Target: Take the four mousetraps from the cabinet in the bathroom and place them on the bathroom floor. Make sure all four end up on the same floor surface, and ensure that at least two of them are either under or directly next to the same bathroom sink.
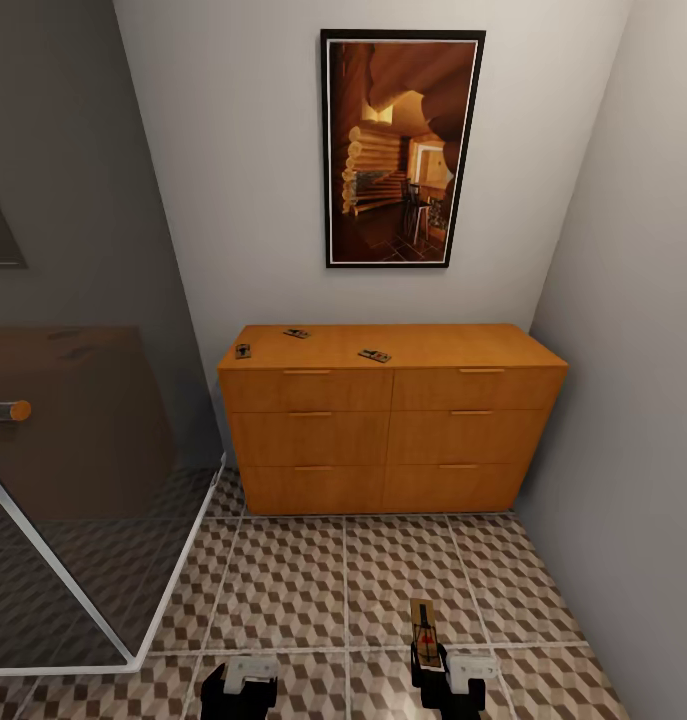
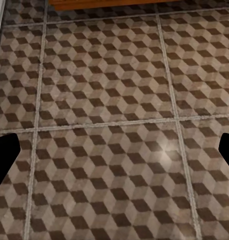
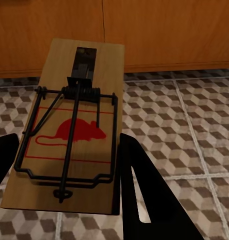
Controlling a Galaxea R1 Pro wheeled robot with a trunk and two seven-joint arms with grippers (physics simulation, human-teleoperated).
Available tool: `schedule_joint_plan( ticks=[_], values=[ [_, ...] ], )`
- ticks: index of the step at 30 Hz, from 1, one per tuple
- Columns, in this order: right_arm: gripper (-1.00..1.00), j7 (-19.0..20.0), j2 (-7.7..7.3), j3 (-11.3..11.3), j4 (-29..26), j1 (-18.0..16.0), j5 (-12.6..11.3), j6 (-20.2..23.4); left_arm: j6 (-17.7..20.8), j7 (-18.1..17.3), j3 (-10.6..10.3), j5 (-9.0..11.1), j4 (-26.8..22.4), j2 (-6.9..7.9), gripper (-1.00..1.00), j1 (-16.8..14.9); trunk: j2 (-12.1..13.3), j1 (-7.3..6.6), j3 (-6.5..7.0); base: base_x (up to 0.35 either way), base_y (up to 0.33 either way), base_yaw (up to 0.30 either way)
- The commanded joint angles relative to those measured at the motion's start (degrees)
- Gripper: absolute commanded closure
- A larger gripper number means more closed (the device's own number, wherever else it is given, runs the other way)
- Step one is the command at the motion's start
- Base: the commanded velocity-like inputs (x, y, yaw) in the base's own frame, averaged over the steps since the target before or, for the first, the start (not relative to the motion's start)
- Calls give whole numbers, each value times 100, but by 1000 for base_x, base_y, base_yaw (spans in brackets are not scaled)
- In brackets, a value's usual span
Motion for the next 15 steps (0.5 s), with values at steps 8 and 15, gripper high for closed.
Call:
schedule_joint_plan(
  ticks=[8,15],
  values=[
    [100,-28,0,-13,4,-6,46,-12,-15,50,-30,-4,4,4,-100,-4,-3,0,-5,0,0,0],
    [100,-28,2,-13,4,-6,44,-12,-15,50,-29,-6,-3,4,-100,-4,-3,0,-5,0,0,0]
  ],
)
